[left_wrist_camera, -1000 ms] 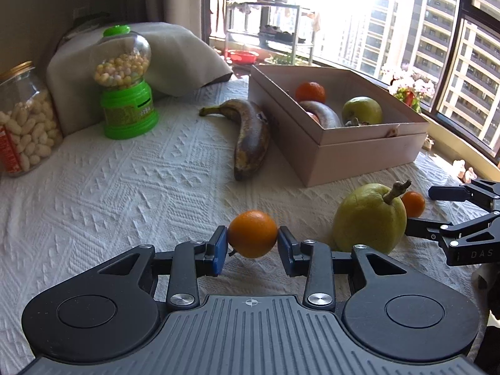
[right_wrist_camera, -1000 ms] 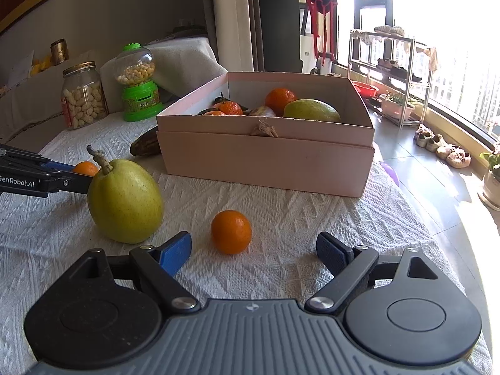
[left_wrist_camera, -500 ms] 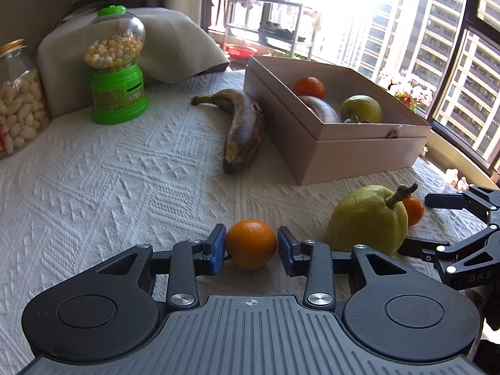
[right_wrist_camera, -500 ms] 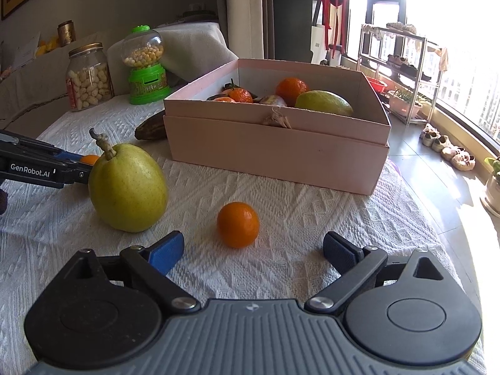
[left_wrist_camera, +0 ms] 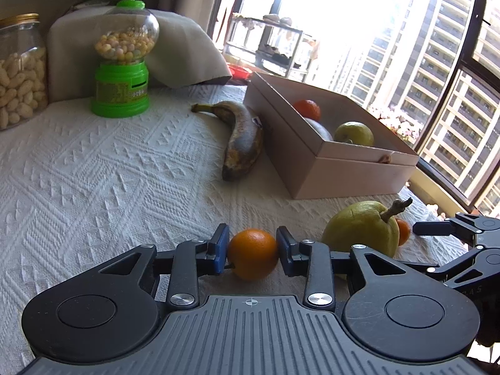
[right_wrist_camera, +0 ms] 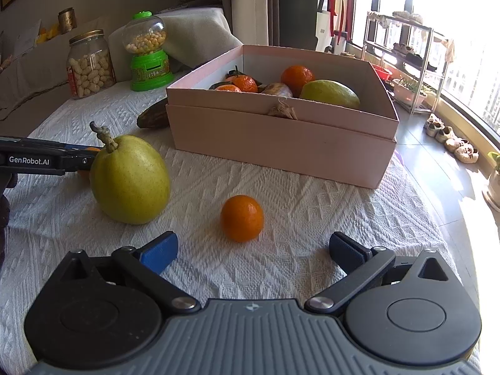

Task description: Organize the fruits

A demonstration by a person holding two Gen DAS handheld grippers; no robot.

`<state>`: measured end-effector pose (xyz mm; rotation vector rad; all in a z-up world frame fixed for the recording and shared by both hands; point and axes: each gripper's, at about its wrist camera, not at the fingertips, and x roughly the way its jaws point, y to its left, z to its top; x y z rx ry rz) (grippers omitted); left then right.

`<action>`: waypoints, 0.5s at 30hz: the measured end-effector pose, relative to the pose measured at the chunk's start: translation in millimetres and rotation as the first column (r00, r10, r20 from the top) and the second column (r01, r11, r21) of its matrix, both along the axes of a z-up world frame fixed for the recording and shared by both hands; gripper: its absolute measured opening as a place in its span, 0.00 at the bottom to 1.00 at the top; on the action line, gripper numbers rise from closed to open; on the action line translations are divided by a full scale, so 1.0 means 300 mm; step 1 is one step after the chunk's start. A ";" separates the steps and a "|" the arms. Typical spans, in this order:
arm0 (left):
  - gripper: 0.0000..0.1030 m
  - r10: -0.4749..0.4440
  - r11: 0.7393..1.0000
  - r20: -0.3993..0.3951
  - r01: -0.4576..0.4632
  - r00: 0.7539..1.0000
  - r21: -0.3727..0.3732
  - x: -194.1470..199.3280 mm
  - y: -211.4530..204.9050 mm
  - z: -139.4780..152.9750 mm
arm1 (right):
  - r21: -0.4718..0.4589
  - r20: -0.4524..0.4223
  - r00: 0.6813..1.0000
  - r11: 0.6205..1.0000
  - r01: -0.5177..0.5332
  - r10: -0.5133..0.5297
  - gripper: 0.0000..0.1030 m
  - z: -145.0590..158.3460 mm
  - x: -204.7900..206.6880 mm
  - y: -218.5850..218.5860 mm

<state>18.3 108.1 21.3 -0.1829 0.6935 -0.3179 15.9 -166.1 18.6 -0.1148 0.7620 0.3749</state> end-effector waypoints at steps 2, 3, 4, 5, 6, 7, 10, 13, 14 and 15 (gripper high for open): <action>0.37 -0.001 1.000 0.004 0.001 1.000 0.000 -0.005 0.002 0.000 | 0.026 0.007 1.000 1.000 0.001 -0.001 0.91 0.021 -0.020 -0.007; 0.37 -0.003 1.000 0.007 0.003 1.000 0.003 -0.009 0.000 0.000 | 0.043 0.020 1.000 0.999 -0.010 0.009 0.91 0.037 -0.033 -0.006; 0.37 -0.005 1.000 0.008 0.005 1.000 0.003 -0.011 0.000 0.000 | 0.057 0.040 0.999 0.998 -0.027 0.025 0.91 0.056 -0.050 0.001; 0.37 -0.006 1.000 0.009 0.006 1.000 0.002 -0.012 0.001 -0.001 | 0.058 0.057 0.998 0.997 -0.044 0.041 0.91 0.070 -0.062 0.009; 0.37 -0.007 1.000 0.009 0.007 1.000 -0.001 -0.013 0.002 -0.001 | 0.047 0.084 0.994 0.996 -0.078 0.074 0.91 0.091 -0.079 0.034; 0.37 -0.007 1.000 0.009 0.007 1.000 -0.005 -0.014 0.004 -0.002 | 0.026 0.108 0.989 0.994 -0.107 0.103 0.91 0.104 -0.091 0.059; 0.37 -0.008 1.000 0.005 0.008 1.000 -0.013 -0.013 0.010 -0.005 | -0.045 0.159 0.971 0.984 -0.173 0.178 0.91 0.117 -0.104 0.141; 0.37 -0.007 1.000 0.005 0.007 1.000 -0.019 -0.012 0.013 -0.006 | -0.090 0.161 0.956 0.968 -0.232 0.244 0.89 0.106 -0.093 0.221; 0.37 -0.007 1.000 0.005 0.007 1.000 -0.021 -0.014 0.014 -0.007 | -0.100 0.161 0.952 0.964 -0.248 0.262 0.88 0.103 -0.089 0.241; 0.37 -0.007 1.000 0.004 0.007 1.000 -0.023 -0.014 0.015 -0.007 | -0.111 0.164 0.947 0.959 -0.261 0.276 0.87 0.099 -0.083 0.261</action>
